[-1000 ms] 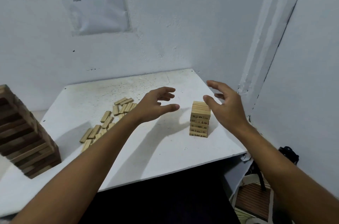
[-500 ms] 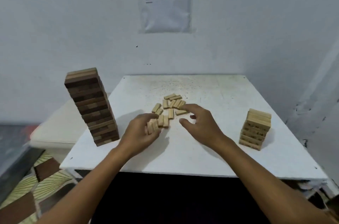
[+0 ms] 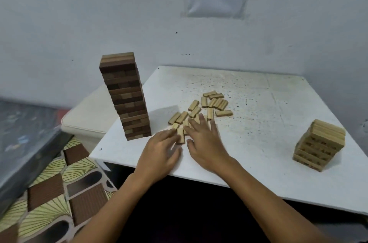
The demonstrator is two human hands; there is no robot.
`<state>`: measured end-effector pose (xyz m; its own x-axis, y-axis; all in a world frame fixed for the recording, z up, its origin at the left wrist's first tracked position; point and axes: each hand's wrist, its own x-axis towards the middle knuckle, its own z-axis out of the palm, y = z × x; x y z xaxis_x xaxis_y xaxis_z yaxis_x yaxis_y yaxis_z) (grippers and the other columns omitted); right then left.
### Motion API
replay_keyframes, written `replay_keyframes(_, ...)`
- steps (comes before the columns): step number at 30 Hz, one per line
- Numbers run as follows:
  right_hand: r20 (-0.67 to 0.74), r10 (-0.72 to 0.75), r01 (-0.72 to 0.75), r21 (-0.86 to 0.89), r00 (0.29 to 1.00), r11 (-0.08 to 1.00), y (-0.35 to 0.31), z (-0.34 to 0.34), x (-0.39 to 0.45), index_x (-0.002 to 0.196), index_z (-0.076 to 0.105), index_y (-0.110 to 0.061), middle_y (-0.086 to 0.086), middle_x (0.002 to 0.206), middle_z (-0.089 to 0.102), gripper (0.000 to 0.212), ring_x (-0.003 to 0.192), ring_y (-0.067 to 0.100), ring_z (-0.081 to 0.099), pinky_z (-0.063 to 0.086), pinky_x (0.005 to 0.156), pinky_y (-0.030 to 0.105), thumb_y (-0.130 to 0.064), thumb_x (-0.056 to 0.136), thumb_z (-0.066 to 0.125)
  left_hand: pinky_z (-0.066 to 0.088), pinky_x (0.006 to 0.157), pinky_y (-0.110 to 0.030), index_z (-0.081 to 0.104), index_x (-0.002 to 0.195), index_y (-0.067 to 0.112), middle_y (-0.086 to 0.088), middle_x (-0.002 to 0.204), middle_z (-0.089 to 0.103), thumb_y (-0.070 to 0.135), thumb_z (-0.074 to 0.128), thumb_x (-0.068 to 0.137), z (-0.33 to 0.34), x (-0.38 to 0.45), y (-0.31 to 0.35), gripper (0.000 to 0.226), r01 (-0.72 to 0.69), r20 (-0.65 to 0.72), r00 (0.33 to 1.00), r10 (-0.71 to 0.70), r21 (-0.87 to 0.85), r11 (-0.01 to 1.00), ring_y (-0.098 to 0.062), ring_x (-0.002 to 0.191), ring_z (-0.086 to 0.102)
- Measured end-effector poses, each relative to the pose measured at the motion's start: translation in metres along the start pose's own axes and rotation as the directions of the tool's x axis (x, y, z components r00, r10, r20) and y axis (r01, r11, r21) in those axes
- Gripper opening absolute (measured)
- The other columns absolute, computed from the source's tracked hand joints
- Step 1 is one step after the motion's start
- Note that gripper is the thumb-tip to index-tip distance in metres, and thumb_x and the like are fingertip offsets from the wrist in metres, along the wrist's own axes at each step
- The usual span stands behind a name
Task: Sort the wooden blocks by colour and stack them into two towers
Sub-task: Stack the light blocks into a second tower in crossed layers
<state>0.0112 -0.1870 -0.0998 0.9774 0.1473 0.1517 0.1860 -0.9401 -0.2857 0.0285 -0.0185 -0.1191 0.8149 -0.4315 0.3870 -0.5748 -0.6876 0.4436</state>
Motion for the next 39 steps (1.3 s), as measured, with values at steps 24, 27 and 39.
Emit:
replay_keyframes(24,-0.053,-0.038,0.05,0.231,0.998,0.972,0.0,-0.002,-0.038,0.126,0.065,-0.012,0.0,0.144,0.051,0.034,0.137,0.018,0.042,0.031,0.112,0.03,-0.011,0.095,0.051,0.055,0.077,-0.035,0.078,0.097,0.013,0.0,0.094,0.07,0.014,0.077,0.081,-0.003,-0.019,0.011,0.017,-0.053,-0.059,0.997,0.045,-0.143,0.988,-0.014,0.091,0.06)
replay_keyframes(27,-0.056,-0.021,0.034,0.254,0.998,0.967,0.001,-0.004,-0.045,0.121,0.068,-0.014,-0.002,0.139,0.056,0.031,0.129,0.016,0.05,0.043,0.103,0.033,-0.012,0.094,0.054,0.056,0.075,-0.036,0.079,0.096,0.012,-0.001,0.091,0.069,0.013,0.078,0.08,-0.002,-0.021,0.014,0.016,-0.056,-0.066,0.997,0.046,-0.16,0.986,-0.013,0.088,0.06)
replay_keyframes(39,-0.018,0.018,-0.006,0.503,1.0,0.864,0.01,-0.01,-0.043,0.121,0.065,-0.021,-0.006,0.123,0.059,0.042,0.116,0.008,0.054,0.041,0.103,0.024,-0.013,0.081,0.072,0.044,0.082,-0.009,0.06,0.123,0.033,0.01,0.12,0.06,0.018,0.085,0.071,-0.016,-0.01,0.013,0.059,0.178,0.094,0.983,-0.155,-0.342,0.923,-0.001,0.099,0.055)
